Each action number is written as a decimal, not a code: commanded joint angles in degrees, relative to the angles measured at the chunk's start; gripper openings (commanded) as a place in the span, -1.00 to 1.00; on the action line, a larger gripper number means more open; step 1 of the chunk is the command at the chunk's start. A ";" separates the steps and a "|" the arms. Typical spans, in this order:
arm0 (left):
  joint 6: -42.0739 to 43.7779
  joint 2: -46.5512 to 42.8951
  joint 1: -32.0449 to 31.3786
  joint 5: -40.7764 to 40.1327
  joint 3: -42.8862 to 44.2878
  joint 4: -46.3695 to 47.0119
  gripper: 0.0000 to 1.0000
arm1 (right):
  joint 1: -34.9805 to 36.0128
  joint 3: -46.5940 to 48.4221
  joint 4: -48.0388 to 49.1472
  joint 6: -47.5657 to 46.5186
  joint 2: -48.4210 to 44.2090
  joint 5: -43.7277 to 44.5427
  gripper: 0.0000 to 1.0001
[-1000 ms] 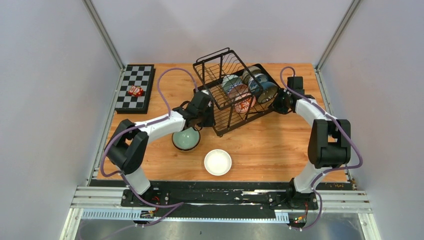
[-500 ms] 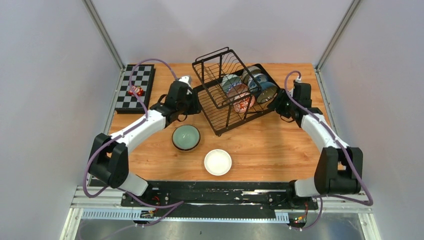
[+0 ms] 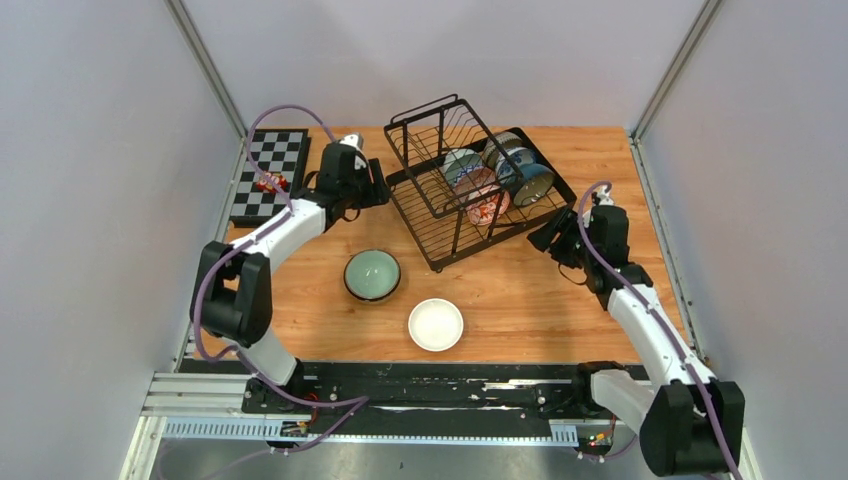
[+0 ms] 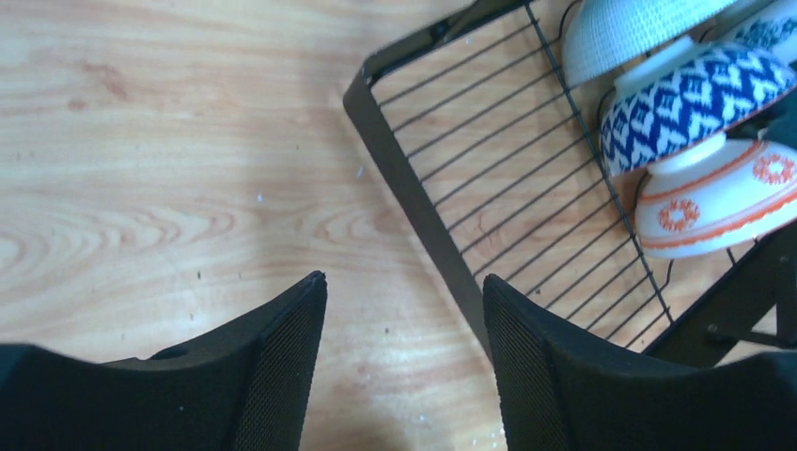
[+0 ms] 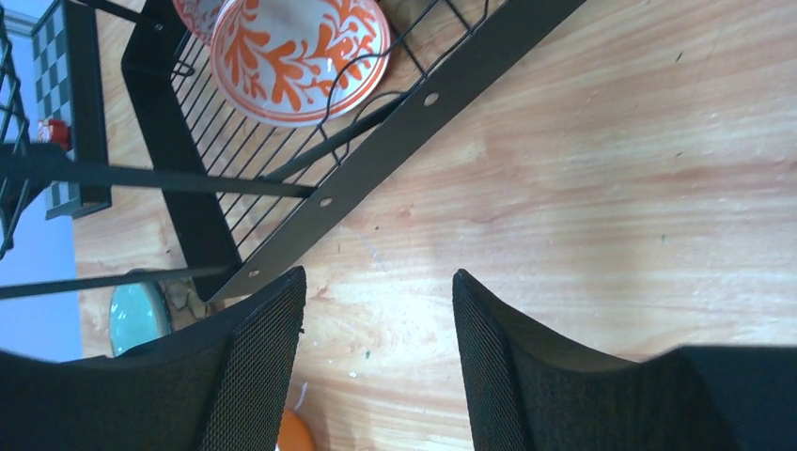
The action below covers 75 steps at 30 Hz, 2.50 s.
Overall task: Load the bowls into the dish rack
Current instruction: Adjust the dish rack at the center of the board.
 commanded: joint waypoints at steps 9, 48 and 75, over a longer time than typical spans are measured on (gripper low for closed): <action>8.29 15.77 3.77 9.60 15.72 4.86 0.36 | 13.82 -5.51 4.15 9.72 -5.07 6.32 0.27; 16.73 38.69 4.68 18.98 35.00 -1.20 -0.45 | 24.19 4.80 20.61 25.26 25.30 19.31 0.10; 13.28 32.34 6.96 20.21 30.26 2.63 -0.25 | 24.43 6.26 19.45 24.53 27.24 21.79 0.08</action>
